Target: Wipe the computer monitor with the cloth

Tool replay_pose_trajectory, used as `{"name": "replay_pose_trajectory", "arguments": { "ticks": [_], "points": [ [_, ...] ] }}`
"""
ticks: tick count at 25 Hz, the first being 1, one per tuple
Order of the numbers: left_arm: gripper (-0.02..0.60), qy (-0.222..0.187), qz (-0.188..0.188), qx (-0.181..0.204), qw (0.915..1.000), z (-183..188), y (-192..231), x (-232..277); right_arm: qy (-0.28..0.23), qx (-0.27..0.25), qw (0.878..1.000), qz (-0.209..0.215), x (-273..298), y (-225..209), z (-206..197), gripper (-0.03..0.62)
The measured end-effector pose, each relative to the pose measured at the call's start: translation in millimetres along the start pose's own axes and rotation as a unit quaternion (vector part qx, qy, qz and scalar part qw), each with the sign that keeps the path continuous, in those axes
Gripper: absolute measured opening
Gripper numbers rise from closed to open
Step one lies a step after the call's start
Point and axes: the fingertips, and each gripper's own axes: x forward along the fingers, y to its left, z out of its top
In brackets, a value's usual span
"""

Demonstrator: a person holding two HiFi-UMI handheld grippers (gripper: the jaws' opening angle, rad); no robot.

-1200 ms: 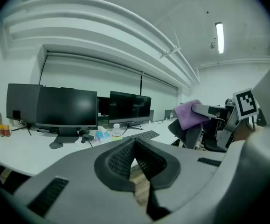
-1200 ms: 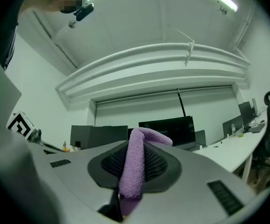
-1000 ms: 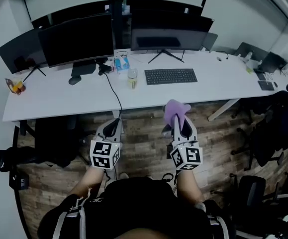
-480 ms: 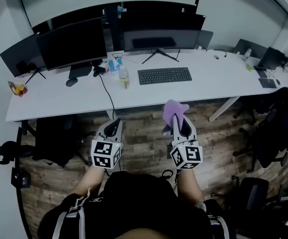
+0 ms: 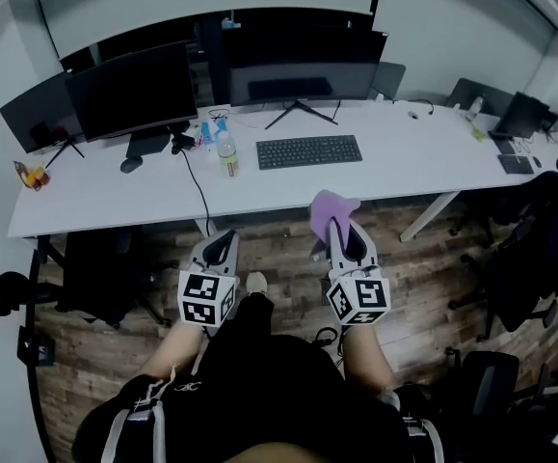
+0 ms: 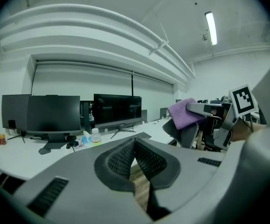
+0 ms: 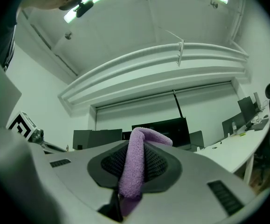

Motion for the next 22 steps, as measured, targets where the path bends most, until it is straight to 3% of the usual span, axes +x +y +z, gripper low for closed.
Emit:
{"name": "replay_pose_trajectory", "arguments": {
  "ticks": [11, 16, 22],
  "points": [
    [0.014, -0.006, -0.016, -0.019, 0.9997, -1, 22, 98, 0.012, -0.017, 1.0, -0.008, 72, -46, -21, 0.084],
    [0.014, 0.004, -0.015, -0.03, 0.9994, 8, 55, 172, 0.025, -0.022, 0.999, -0.003, 148, -75, -31, 0.083],
    [0.014, -0.007, -0.013, -0.023, 0.9996, 64, 114, 270, 0.019, -0.02, 1.0, 0.007, 273, -110, -14, 0.084]
  ]
}}
